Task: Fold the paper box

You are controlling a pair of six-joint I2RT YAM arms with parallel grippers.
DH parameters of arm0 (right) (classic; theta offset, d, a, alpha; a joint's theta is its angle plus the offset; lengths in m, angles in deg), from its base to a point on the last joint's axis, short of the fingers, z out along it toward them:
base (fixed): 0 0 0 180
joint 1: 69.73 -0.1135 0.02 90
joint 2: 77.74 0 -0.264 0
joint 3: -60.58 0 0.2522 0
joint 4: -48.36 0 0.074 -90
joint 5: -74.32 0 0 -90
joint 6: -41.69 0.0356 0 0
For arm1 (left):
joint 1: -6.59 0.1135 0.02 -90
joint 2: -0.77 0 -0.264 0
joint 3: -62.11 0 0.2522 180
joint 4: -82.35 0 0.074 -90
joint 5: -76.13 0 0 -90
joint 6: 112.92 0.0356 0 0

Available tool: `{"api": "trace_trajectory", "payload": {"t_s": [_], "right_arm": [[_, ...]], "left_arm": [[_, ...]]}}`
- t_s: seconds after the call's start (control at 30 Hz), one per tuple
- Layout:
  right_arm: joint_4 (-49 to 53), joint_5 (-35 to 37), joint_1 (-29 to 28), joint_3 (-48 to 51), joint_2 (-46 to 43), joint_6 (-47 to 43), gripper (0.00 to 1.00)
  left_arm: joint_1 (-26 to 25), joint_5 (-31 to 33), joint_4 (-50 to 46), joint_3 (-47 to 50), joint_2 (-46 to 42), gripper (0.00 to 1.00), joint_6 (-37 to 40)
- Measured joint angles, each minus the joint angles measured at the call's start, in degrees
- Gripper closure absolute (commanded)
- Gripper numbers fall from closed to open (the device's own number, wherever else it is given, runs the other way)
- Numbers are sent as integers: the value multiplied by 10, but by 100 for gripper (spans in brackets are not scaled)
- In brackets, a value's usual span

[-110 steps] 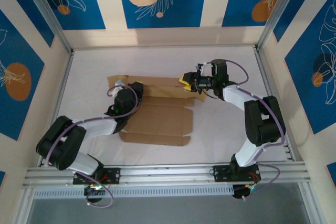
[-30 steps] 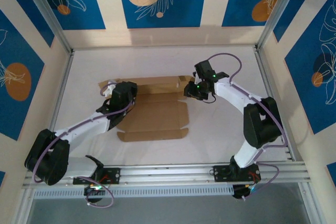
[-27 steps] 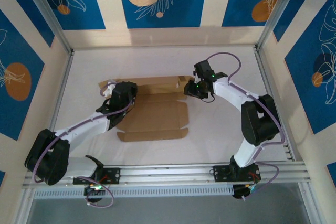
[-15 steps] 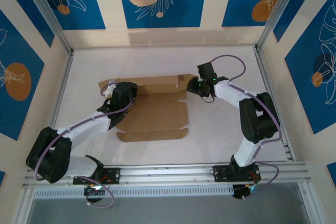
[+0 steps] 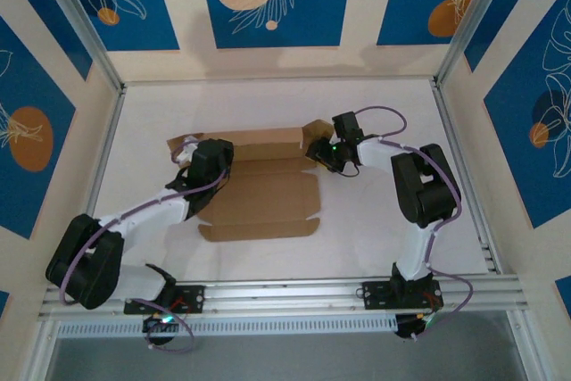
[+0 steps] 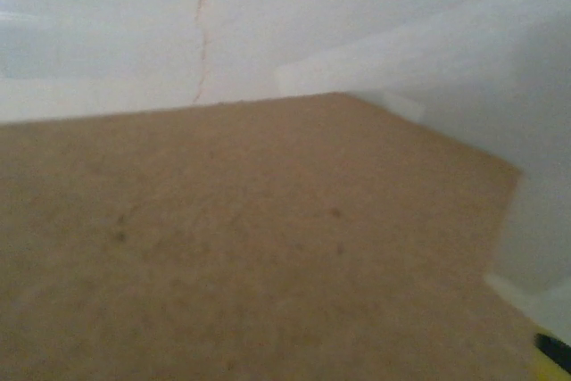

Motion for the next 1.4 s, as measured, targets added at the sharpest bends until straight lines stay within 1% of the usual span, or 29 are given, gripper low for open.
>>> {"api": "trace_trajectory", "payload": {"t_s": [0.37, 0.5, 0.73, 1.07, 1.4], "right_arm": [[-78, -72, 0, 12, 4, 34, 61], [-93, -85, -4, 13, 9, 40, 63], [-93, -90, -23, 7, 26, 40, 63], [-14, -59, -46, -73, 65, 22, 64], [123, 29, -76, -171, 108, -14, 66]], "left_arm": [[1, 0, 8, 0, 5, 100, -9], [1, 0, 9, 0, 5, 100, -11], [1, -5, 12, 0, 5, 100, -13], [2, -12, 17, 2, 5, 100, -15], [2, -15, 20, 2, 5, 100, -16]]}}
